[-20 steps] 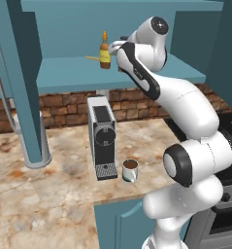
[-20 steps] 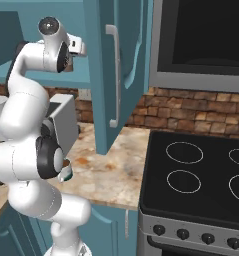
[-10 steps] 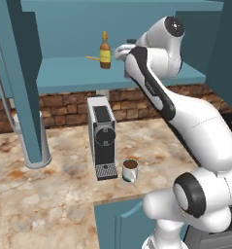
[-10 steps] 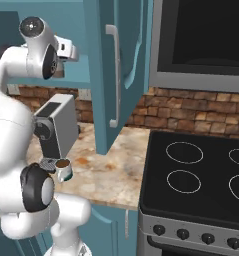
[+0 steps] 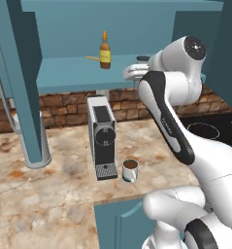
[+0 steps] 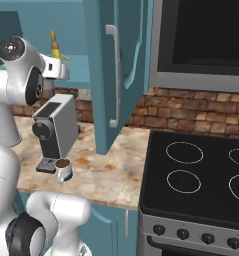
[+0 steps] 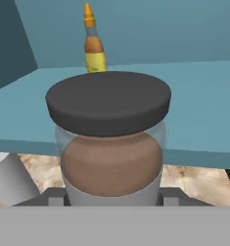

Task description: Pick the cinnamon and honey bottle from the cabinet and place them next to the mug.

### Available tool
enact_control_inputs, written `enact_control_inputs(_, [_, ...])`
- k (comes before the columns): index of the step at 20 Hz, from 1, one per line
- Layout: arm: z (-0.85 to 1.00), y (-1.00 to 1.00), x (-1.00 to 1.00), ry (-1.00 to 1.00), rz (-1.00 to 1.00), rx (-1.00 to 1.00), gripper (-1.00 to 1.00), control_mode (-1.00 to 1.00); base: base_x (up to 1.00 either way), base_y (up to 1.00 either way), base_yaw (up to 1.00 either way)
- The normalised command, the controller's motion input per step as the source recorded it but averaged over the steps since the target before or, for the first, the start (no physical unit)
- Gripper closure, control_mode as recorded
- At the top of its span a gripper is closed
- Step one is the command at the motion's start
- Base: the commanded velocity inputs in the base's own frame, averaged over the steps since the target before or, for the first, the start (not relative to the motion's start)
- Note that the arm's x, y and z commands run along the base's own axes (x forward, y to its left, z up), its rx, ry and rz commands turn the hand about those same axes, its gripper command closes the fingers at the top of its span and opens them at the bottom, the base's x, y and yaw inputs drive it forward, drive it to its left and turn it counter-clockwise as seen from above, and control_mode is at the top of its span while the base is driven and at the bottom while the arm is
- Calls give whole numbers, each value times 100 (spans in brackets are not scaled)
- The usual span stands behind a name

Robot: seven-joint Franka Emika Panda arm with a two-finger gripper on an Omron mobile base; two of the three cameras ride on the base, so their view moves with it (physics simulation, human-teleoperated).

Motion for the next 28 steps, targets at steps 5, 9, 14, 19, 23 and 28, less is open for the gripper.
enact_control_inputs(5, [-49,-34,-51,0,0,0,100,-100,0,0,0])
enact_control_inputs(9, [-41,-35,-41,0,0,-2,100,-100,0,0,0])
enact_control_inputs(14, [-35,-21,-14,2,0,-6,100,-100,0,0,0])
enact_control_inputs(19, [-35,-25,-5,0,3,-6,100,-100,0,0,0])
enact_control_inputs(23, [-31,-30,0,0,9,-4,100,-100,0,0,0])
enact_control_inputs(28, [-23,-34,0,-1,12,-3,100,-100,0,0,0])
